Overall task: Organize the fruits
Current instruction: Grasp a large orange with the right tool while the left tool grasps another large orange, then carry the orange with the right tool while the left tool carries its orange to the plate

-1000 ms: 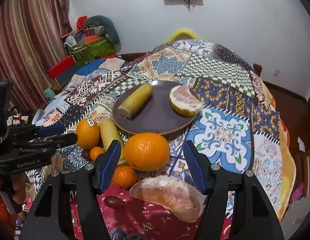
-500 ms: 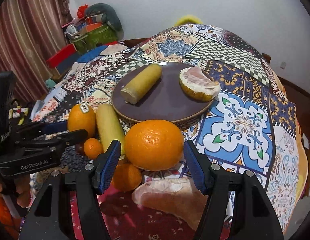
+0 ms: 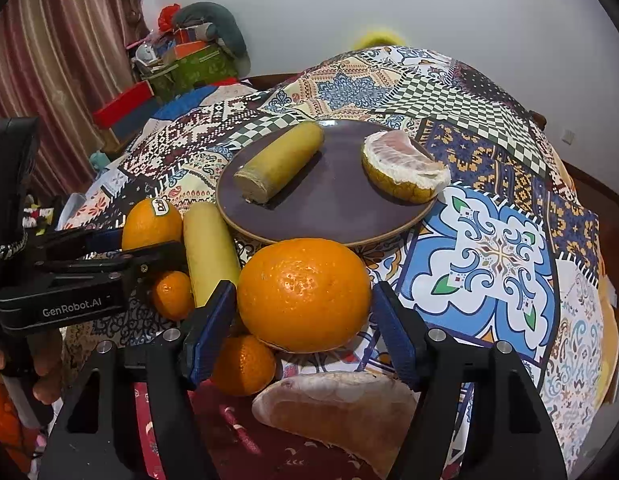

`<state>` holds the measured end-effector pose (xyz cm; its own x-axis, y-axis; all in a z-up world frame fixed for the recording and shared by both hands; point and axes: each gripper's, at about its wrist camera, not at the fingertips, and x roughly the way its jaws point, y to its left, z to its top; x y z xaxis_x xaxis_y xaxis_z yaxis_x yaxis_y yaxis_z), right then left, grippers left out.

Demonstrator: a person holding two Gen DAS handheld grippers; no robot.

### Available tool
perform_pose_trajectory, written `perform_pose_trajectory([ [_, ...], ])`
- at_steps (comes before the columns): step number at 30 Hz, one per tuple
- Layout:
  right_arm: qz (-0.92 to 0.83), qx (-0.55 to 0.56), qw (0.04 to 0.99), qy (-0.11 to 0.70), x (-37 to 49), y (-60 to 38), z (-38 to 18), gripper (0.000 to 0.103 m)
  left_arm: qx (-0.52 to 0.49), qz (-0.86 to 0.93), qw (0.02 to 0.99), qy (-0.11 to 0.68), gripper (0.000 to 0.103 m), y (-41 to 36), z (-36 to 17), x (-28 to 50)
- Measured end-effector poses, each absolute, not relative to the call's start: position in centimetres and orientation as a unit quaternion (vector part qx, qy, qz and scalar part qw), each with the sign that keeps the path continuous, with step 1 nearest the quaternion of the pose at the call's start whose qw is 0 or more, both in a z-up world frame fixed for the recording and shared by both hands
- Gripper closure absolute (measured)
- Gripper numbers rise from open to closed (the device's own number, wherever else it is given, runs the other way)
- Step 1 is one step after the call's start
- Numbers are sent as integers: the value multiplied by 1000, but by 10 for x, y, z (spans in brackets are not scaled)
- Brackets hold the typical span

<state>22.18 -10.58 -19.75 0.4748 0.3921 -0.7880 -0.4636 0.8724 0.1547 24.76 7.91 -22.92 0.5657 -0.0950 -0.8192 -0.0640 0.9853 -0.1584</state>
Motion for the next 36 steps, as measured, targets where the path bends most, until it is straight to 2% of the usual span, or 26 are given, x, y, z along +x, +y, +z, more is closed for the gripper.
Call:
perform_pose_trajectory([
  [12,246,-22,863,441,223,-114,-186,39,-87,-6,893,442,43,81,-206,234],
  [21,240,-26,884,400,224,-123,-157,39,-84,-11,910,405,43,80,-172,229],
  [30,230,-29,899,371,239,-129,-138,39,-84,-11,923,376,43,82,-148,242],
  [36,228,-31,903,362,252,-128,-135,39,-82,-9,921,380,43,85,-151,264],
])
